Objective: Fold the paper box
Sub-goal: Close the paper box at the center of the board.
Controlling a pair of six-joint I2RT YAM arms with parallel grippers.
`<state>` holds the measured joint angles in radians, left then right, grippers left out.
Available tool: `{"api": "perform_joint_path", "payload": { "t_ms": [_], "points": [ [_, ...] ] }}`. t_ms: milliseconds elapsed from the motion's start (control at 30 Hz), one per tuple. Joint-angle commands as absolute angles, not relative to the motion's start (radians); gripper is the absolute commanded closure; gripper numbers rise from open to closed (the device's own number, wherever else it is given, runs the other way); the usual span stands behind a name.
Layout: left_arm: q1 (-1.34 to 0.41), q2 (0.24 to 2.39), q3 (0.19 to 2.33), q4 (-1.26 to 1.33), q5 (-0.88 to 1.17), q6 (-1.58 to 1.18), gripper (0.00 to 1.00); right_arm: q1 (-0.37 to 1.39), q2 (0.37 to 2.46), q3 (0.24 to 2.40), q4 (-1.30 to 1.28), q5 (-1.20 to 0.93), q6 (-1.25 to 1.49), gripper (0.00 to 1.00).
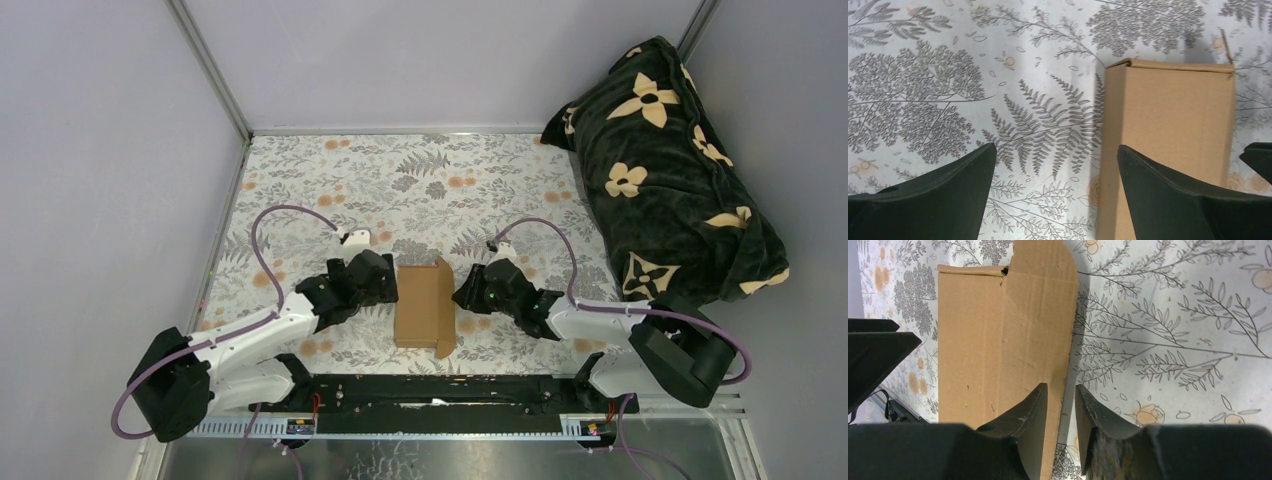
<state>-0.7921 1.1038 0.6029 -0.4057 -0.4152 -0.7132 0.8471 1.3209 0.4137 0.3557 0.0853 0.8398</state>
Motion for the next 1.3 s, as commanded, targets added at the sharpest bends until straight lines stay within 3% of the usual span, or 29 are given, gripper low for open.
{"api": "perform_joint_path", "payload": {
  "t_ms": [0, 200, 433, 600, 1267],
  "points": [
    [-0.769, 1.104, 0.582, -0.447, -0.488, -0.801, 0.04, 0.839, 1.357, 0.483, 0.364, 0.053, 0.763, 0.66],
    [-0.742, 1.164, 0.572, -0.403, -0.461, -0.800, 0.06, 0.839, 1.411, 0.516, 0.351, 0.032, 0.730, 0.66],
    [-0.732, 1.381, 0.639, -0.234, -0.350, -0.746, 0.07, 0.840, 1.448, 0.525, 0.365, 0.003, 0.715, 0.67],
    [-0.731, 1.506, 0.723, -0.153, -0.291, -0.695, 0.07, 0.847, 1.460, 0.500, 0.434, -0.075, 0.715, 0.69],
    [-0.662, 1.828, 1.111, -0.045, -0.096, -0.425, 0.07, 0.919, 1.371, 0.429, 0.459, -0.061, 0.710, 0.69]
  ]
}}
